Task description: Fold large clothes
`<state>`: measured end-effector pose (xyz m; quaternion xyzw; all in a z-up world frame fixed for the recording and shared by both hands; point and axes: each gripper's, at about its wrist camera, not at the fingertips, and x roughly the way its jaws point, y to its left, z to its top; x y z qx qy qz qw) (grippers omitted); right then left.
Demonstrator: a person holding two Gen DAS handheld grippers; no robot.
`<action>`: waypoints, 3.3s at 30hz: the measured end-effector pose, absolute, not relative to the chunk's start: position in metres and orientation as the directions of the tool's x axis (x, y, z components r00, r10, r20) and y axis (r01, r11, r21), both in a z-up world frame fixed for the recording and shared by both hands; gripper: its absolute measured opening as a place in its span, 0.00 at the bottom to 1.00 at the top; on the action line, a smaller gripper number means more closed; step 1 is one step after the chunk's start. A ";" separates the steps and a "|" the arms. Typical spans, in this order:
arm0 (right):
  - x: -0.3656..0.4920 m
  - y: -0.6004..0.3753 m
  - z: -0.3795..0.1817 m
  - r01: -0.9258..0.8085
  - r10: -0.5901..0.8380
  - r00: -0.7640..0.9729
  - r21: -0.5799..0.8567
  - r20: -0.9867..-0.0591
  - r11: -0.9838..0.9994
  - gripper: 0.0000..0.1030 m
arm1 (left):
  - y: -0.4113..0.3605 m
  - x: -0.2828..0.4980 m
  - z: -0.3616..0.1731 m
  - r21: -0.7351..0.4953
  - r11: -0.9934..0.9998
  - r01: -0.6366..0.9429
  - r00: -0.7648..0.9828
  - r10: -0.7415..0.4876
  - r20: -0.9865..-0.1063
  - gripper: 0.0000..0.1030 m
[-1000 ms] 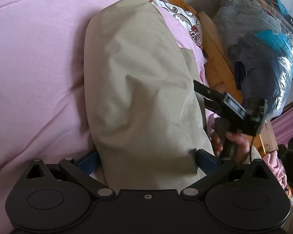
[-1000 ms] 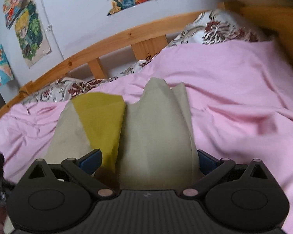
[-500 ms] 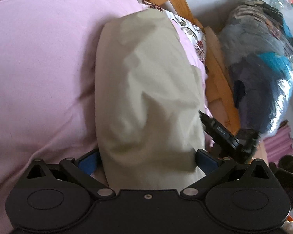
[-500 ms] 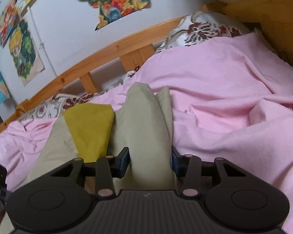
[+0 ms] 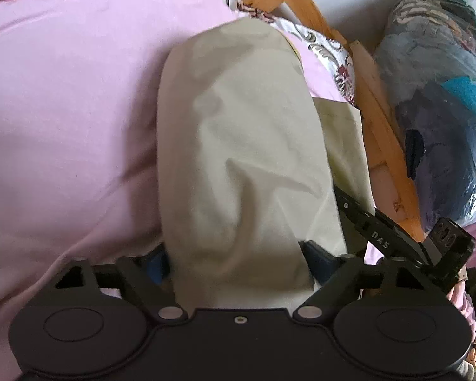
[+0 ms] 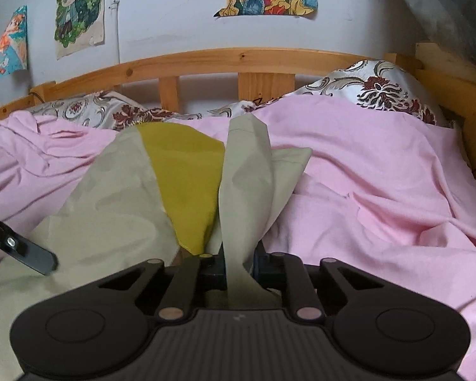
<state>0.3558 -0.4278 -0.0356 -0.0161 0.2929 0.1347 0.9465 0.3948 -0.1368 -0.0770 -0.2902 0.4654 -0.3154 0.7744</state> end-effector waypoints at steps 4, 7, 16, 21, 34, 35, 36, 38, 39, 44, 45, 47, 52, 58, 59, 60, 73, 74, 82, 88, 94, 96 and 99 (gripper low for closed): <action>0.353 -0.428 -0.023 -0.265 0.289 0.784 0.126 -0.548 0.956 0.10 | -0.134 0.384 -0.068 -0.738 0.624 0.256 0.392 -0.765 -0.511 0.58; 0.348 -0.425 -0.012 -0.270 0.316 0.784 0.165 -0.534 0.949 0.09 | -0.133 0.378 -0.060 -0.736 0.625 0.260 0.401 -0.763 -0.507 0.54; 0.337 -0.416 0.022 -0.279 0.399 0.782 0.303 -0.478 0.911 0.08 | -0.104 0.368 -0.028 -0.715 0.657 0.240 0.412 -0.736 -0.538 0.50; 0.345 -0.395 0.040 -0.322 0.463 0.775 0.361 -0.431 0.875 0.08 | -0.063 0.377 0.004 -0.678 0.699 0.230 0.439 -0.696 -0.569 0.50; 0.427 -0.300 0.007 -0.367 0.558 0.723 0.458 -0.408 0.810 0.09 | 0.022 0.416 -0.003 -0.494 0.850 0.182 0.502 -0.512 -0.697 0.58; 0.432 -0.297 -0.004 -0.353 0.553 0.713 0.461 -0.431 0.814 0.13 | 0.022 0.414 -0.009 -0.490 0.854 0.175 0.515 -0.504 -0.694 0.59; 0.435 -0.295 -0.012 -0.338 0.541 0.710 0.456 -0.450 0.823 0.15 | 0.023 0.411 -0.012 -0.492 0.854 0.169 0.531 -0.500 -0.684 0.61; 0.435 -0.294 -0.022 -0.311 0.502 0.723 0.426 -0.474 0.849 0.29 | 0.027 0.408 -0.013 -0.504 0.850 0.156 0.545 -0.499 -0.674 0.65; 0.433 -0.296 -0.025 -0.306 0.494 0.729 0.420 -0.474 0.855 0.35 | 0.024 0.408 -0.011 -0.502 0.852 0.151 0.548 -0.494 -0.675 0.66; 0.417 -0.302 -0.027 -0.318 0.474 0.741 0.372 -0.476 0.872 0.67 | 0.012 0.399 -0.007 -0.441 0.887 0.139 0.567 -0.436 -0.699 0.82; 0.414 -0.303 -0.026 -0.319 0.468 0.743 0.362 -0.478 0.876 0.70 | 0.008 0.396 -0.006 -0.434 0.891 0.131 0.571 -0.426 -0.702 0.85; 0.406 -0.305 -0.024 -0.312 0.455 0.750 0.350 -0.479 0.883 0.81 | 0.003 0.392 -0.007 -0.418 0.902 0.105 0.584 -0.396 -0.709 0.90; 0.389 -0.308 -0.015 -0.297 0.415 0.770 0.304 -0.485 0.905 0.92 | -0.008 0.374 -0.001 -0.373 0.927 0.038 0.622 -0.314 -0.718 0.96; 0.358 -0.311 0.003 -0.282 0.382 0.811 0.276 -0.443 0.919 1.00 | -0.021 0.336 0.023 -0.357 0.934 0.002 0.702 -0.256 -0.665 0.99; 0.352 -0.312 0.007 -0.284 0.381 0.818 0.272 -0.431 0.919 1.00 | -0.024 0.331 0.028 -0.345 0.939 0.012 0.712 -0.250 -0.656 0.99; 0.346 -0.312 0.012 -0.288 0.379 0.825 0.266 -0.419 0.920 1.00 | -0.027 0.324 0.033 -0.328 0.945 0.021 0.723 -0.241 -0.647 0.99; 0.249 -0.311 0.077 -0.327 0.365 0.907 0.192 -0.212 0.925 1.00 | -0.051 0.231 0.102 -0.226 0.971 0.079 0.846 -0.185 -0.500 0.99; 0.241 -0.311 0.081 -0.327 0.362 0.911 0.186 -0.199 0.926 1.00 | -0.051 0.225 0.106 -0.223 0.972 0.076 0.851 -0.180 -0.493 0.99; 0.173 -0.312 0.102 -0.313 0.330 0.936 0.140 -0.126 0.939 1.00 | -0.050 0.163 0.123 -0.188 0.980 0.063 0.882 -0.144 -0.450 0.99; 0.129 -0.302 0.098 -0.322 0.333 0.935 0.106 -0.122 0.941 1.00 | -0.050 0.124 0.115 -0.147 0.988 0.044 0.886 -0.107 -0.451 0.99; 0.102 -0.301 0.086 -0.304 0.318 0.938 0.108 -0.139 0.946 1.00 | -0.050 0.103 0.102 -0.107 0.994 -0.006 0.894 -0.043 -0.446 0.99; 0.095 -0.303 0.084 -0.296 0.309 0.941 0.106 -0.138 0.949 1.00 | -0.049 0.098 0.098 -0.097 0.995 -0.029 0.899 -0.016 -0.437 0.99; 0.087 -0.305 0.078 -0.285 0.296 0.947 0.098 -0.128 0.954 1.00 | -0.049 0.089 0.088 -0.081 0.995 -0.065 0.906 0.025 -0.423 0.99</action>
